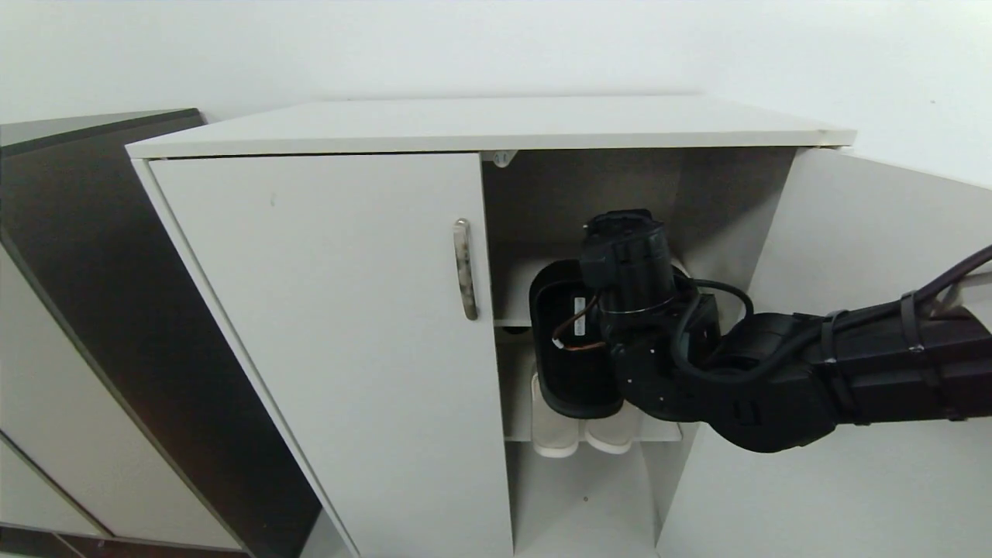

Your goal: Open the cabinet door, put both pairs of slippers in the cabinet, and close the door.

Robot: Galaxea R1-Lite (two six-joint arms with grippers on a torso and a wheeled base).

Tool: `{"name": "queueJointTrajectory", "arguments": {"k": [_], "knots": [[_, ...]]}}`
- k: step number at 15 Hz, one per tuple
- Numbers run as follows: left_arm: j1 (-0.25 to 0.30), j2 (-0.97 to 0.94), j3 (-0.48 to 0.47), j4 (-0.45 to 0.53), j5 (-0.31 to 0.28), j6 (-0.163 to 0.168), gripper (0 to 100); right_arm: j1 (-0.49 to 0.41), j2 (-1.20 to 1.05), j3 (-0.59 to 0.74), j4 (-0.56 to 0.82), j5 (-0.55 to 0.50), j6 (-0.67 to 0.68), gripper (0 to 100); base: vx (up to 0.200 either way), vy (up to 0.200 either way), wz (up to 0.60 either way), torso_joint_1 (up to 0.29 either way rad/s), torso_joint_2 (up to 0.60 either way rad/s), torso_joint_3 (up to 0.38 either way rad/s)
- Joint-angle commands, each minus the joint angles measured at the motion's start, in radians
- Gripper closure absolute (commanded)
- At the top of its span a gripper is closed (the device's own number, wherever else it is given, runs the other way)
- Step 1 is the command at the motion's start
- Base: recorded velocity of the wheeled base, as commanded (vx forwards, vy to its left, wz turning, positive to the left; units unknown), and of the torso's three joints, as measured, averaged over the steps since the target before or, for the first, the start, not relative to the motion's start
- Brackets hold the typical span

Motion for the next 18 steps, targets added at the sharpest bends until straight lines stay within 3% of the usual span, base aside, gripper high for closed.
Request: {"name": "queueJointTrajectory", "arguments": {"k": [1, 8, 18], "knots": [[0.001, 0.0, 0.0, 0.0, 0.001, 0.0, 100, 0.002, -0.002, 0.0, 0.0, 0.0, 0.0, 100, 0.2, 0.0, 0.0, -0.002, 0.01, -0.002], [0.0, 0.0, 0.0, 0.0, 0.001, 0.0, 100, -0.023, 0.029, -0.007, -0.069, 0.013, -0.027, 100, 0.029, 0.0, 0.0, -0.001, 0.0, 0.0], [0.0, 0.0, 0.0, 0.0, 0.001, 0.0, 100, -0.113, 0.166, -0.231, -0.017, 0.055, -0.049, 100, 0.0, 0.0, 0.0, 0.0, 0.0, 0.0]]}}
